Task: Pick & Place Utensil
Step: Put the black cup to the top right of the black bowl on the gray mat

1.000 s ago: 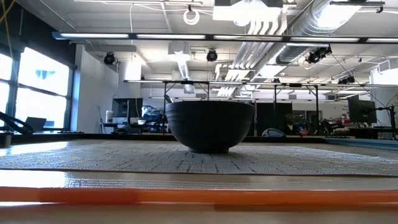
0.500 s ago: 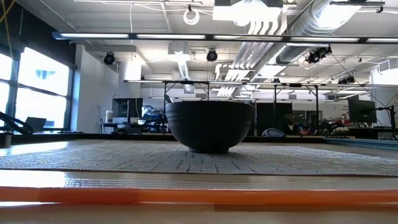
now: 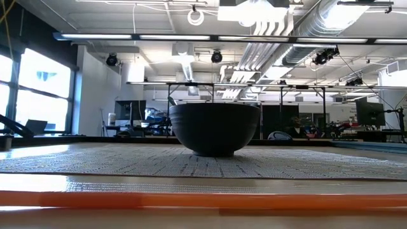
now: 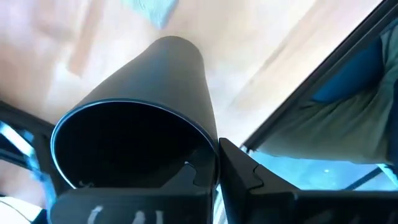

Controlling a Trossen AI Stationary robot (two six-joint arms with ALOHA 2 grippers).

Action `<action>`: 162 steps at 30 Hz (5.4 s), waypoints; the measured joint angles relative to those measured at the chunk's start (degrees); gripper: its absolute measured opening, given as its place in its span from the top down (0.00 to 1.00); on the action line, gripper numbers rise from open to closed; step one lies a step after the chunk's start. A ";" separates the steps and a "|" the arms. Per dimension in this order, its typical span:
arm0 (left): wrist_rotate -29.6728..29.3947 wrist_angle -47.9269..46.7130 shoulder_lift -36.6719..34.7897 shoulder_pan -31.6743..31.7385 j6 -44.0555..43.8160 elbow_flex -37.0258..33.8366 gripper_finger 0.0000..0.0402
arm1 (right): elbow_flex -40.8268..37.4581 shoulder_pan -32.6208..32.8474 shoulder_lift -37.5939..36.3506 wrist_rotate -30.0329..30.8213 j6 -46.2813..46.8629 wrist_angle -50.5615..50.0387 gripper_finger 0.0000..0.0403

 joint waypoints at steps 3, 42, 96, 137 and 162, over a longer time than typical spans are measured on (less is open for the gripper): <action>-1.31 -5.37 0.00 2.86 5.98 3.52 0.99 | 0.00 0.00 0.00 -0.14 1.74 -0.07 0.68; -15.70 6.07 8.55 20.22 51.93 10.26 0.73 | -25.16 -4.45 1.39 -9.53 3.36 36.62 0.27; -55.25 31.64 -1.09 9.14 23.68 -25.17 0.66 | -13.33 -16.63 24.72 -30.37 -3.03 64.65 0.04; -57.83 3.03 -4.28 -1.57 -2.20 -21.33 0.66 | -13.38 -14.38 -0.94 -11.44 -6.51 39.16 0.15; -57.56 10.38 -4.28 7.02 4.74 -21.39 0.66 | -59.59 -26.19 -37.04 14.59 12.44 42.02 0.15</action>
